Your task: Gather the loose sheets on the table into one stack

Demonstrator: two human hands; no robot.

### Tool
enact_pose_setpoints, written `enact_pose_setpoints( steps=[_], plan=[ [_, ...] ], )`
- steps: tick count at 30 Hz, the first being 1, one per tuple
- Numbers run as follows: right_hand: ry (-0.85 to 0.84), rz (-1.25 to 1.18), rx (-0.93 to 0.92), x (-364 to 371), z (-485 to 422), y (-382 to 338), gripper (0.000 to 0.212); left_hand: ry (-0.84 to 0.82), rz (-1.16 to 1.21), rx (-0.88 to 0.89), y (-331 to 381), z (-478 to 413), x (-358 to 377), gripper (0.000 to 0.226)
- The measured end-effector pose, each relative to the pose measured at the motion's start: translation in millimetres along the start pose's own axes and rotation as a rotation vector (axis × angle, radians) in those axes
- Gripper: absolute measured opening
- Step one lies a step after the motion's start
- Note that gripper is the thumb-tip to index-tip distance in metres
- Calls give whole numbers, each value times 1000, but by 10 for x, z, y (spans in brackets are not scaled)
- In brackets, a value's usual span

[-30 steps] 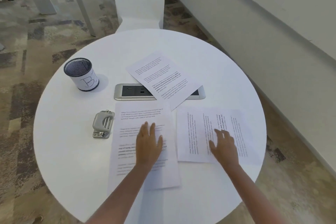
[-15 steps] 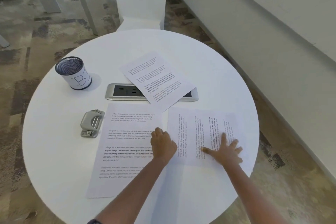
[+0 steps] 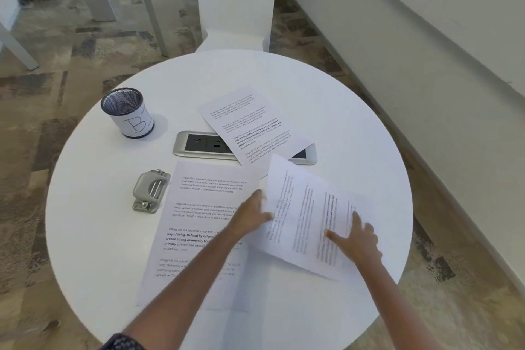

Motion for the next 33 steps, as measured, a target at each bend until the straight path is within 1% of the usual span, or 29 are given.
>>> enact_pose_setpoints(
  steps=[1, 3, 4, 6, 8, 10, 12, 14, 15, 16, 17, 19, 20, 21, 22, 24, 25, 26, 28, 30, 33],
  plan=[
    [28, -10, -55, -16, -1, -39, 88, -49, -42, 0, -22, -7, -147, 36],
    [68, 8, -173, -13, 3, -154, 84, -109, -171, -12, -69, -18, -445, 56],
    [75, 34, -229, 6, 7, -232, 85, -113, -263, -13, -82, -29, -591, 63],
    [48, 68, -327, 81, 32, -410, 86, -81, -423, -25, -63, -27, -856, 66],
    [-10, 104, -427, 217, 87, -597, 86, -11, -506, -36, -39, -30, -1058, 59],
    [-68, 206, -539, 402, 174, -770, 86, 84, -580, -22, 19, -8, -1188, 50],
    [-109, 315, -614, 614, 260, -904, 85, 204, -694, 31, 39, -11, -1260, 51],
    [-121, 375, -638, 787, 324, -1002, 81, 318, -840, 82, -20, -30, -1284, 58],
    [-116, 384, -634, 849, 348, -1044, 79, 378, -852, 83, -88, -33, -1281, 59],
    [-102, 381, -625, 896, 365, -1077, 81, 441, -804, 71, -167, -15, -1257, 59],
    [-80, 362, -623, 930, 380, -1104, 92, 508, -714, 44, -251, 21, -1215, 56],
    [-50, 326, -615, 992, 396, -1122, 118, 659, -476, -70, -430, 160, -1095, 49],
    [-37, 304, -602, 1030, 396, -1118, 122, 724, -338, -152, -526, 241, -1017, 47],
    [-21, 270, -588, 1043, 410, -1134, 120, 776, -208, -236, -622, 319, -937, 47],
    [-8, 229, -578, 1048, 435, -1151, 114, 817, -106, -316, -716, 387, -853, 47],
    [20, 186, -529, 1041, 499, -1179, 90, 861, 5, -450, -884, 506, -698, 50],
    [19, 184, -488, 1043, 523, -1182, 83, 871, 34, -494, -951, 551, -635, 53],
    [20, 177, -447, 1045, 534, -1180, 81, 873, 51, -521, -1005, 584, -586, 56],
    [50, 120, -374, 1034, 544, -1188, 79, 859, 31, -516, -1051, 608, -537, 58],
    [84, 42, -335, 1001, 565, -1213, 76, 824, -18, -500, -1015, 604, -539, 57],
    [67, -94, -290, 959, 556, -1259, 70, 759, -44, -506, -915, 578, -564, 57]
  ],
)
Point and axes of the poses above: each hand's wrist, its own z-axis away from the middle knuckle, its own x-axis out of the palm, y = z × x, the point moved 2 cm from there along -z, towards the middle knuckle, and after that the axes turned 6 degrees about -y, right-handed, at the moved point
